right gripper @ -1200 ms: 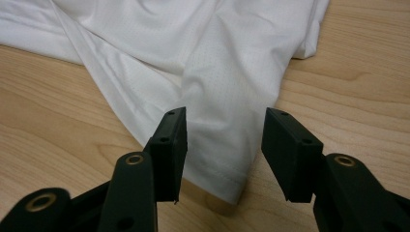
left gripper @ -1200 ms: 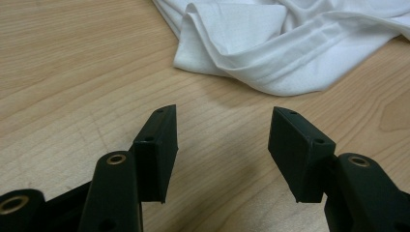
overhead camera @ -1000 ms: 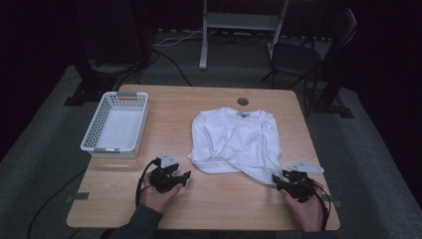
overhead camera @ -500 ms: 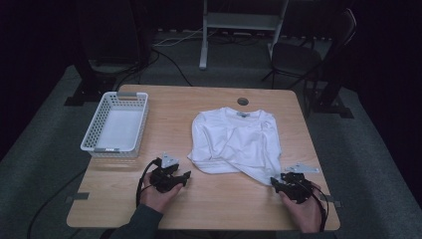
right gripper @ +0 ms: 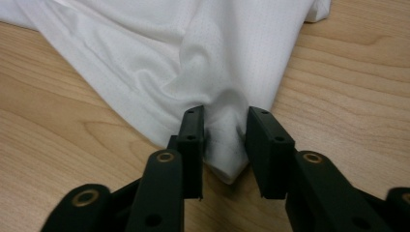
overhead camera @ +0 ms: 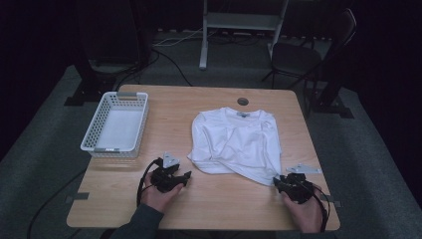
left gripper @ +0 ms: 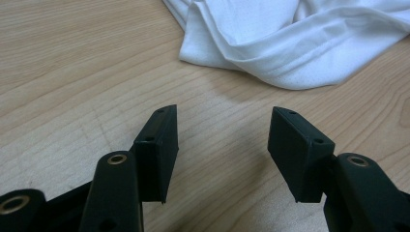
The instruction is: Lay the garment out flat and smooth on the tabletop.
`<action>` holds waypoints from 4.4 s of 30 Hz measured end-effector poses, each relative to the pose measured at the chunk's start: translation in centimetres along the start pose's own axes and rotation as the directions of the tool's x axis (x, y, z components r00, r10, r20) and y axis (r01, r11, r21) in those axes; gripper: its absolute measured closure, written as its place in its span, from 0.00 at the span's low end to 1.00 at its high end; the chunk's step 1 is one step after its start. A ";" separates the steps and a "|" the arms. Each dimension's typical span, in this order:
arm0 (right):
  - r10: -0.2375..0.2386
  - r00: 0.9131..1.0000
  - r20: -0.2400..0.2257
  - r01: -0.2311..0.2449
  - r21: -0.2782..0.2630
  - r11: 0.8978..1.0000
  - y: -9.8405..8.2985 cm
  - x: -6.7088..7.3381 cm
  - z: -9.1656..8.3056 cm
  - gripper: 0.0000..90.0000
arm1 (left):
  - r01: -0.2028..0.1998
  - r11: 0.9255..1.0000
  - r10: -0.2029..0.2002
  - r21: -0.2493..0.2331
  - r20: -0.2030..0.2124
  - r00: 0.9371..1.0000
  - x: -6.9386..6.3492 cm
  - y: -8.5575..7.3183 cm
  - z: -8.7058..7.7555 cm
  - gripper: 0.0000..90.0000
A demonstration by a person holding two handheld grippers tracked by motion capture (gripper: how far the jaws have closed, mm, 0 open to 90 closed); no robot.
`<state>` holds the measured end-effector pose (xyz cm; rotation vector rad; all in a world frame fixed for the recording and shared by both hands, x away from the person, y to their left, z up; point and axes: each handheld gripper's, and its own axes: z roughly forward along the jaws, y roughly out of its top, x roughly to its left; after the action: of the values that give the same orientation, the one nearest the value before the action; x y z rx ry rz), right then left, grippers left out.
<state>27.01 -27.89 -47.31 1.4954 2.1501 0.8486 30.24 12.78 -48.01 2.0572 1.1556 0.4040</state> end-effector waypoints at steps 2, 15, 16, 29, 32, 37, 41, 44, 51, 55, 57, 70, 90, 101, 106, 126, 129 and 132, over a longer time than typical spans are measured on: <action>-0.005 1.000 0.001 0.005 0.001 1.000 0.0 -0.1 0.0 0.80 | -0.005 1.000 0.005 0.002 -0.001 1.000 0.0 0.1 0.0 0.50; -0.037 0.998 0.044 0.035 0.028 0.999 -0.1 -0.7 -0.5 0.90 | -0.020 1.000 0.020 0.004 -0.013 1.000 -0.2 0.1 0.2 0.50; -0.040 0.998 0.045 0.039 0.027 0.999 -0.1 -0.9 -0.5 0.90 | -0.025 1.000 0.025 0.003 -0.015 1.000 -0.2 0.2 0.2 0.51; -0.013 0.997 0.075 0.012 0.025 1.000 -0.2 -2.0 -0.6 0.90 | -0.054 0.999 0.054 0.003 -0.036 0.998 -0.5 0.4 0.6 0.52; -0.008 0.997 0.078 0.007 0.023 1.000 -0.2 -2.3 -0.7 0.90 | -0.057 0.998 0.057 0.002 -0.037 0.998 -0.5 0.4 0.6 0.52; 0.000 0.997 0.079 -0.002 0.020 1.000 -0.3 -2.7 -0.7 0.90 | -0.061 0.998 0.061 -0.002 -0.041 0.997 -0.6 0.4 0.7 0.52; 0.008 0.996 0.084 -0.010 0.016 1.000 -0.4 -3.2 -0.7 0.90 | -0.070 0.998 0.070 -0.002 -0.047 0.996 -0.6 0.4 0.8 0.52; 0.012 0.996 0.086 -0.014 0.016 1.000 -0.4 -3.3 -0.7 0.90 | -0.070 0.998 0.069 -0.006 -0.045 0.997 -0.5 0.4 0.8 0.52; 0.014 0.996 0.087 -0.015 0.016 1.000 -0.4 -3.4 -0.7 0.90 | -0.076 0.997 0.076 -0.005 -0.047 0.996 -0.4 0.8 1.3 0.52; 0.015 0.996 0.082 -0.016 0.015 1.000 -0.4 -3.5 -0.7 0.90 | -0.077 0.997 0.077 -0.008 -0.043 0.996 -0.3 1.3 1.8 0.52; 0.017 0.997 0.080 -0.018 0.013 1.000 -0.4 -3.6 -0.7 0.90 | -0.078 0.997 0.078 -0.007 -0.043 0.996 -0.3 1.4 1.8 0.52; 0.021 0.997 0.078 -0.023 0.016 1.000 -0.4 -3.7 -0.8 0.90 | -0.080 0.997 0.079 -0.008 -0.037 0.996 -0.3 2.3 2.7 0.65; 0.029 0.997 0.069 -0.030 0.013 0.999 -0.5 -3.9 -0.8 0.90 | -0.081 0.996 0.081 0.022 -0.001 0.997 -1.1 2.6 2.6 0.98; 0.034 0.997 0.071 -0.035 0.013 0.999 -0.6 -4.0 -0.9 0.90 | -0.084 0.996 0.084 0.031 0.012 0.996 -1.1 1.7 1.6 0.98; 0.035 0.996 0.077 -0.037 0.018 0.999 -0.6 -4.1 -1.0 0.90 | -0.081 0.996 0.081 0.031 0.009 0.997 -1.0 1.2 0.9 0.98; 0.036 0.999 0.035 -0.036 0.003 0.999 -1.2 -4.0 -2.4 0.92 | -0.074 0.997 0.074 0.001 0.005 0.997 -0.5 -0.1 -1.7 0.98; 0.044 0.999 0.003 -0.044 -0.013 0.999 -1.3 -4.1 -2.9 0.92 | -0.083 0.996 0.083 -0.014 -0.002 0.997 -0.7 -0.1 -2.5 0.98; 0.049 0.999 -0.017 -0.049 -0.019 0.999 -1.6 -4.2 -3.3 0.92 | -0.086 0.996 0.086 -0.017 -0.007 0.996 -0.6 -0.2 -2.8 0.98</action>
<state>25.37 -33.05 -46.05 1.5424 2.1182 0.8989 28.19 13.55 -46.16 2.0966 1.0663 0.4608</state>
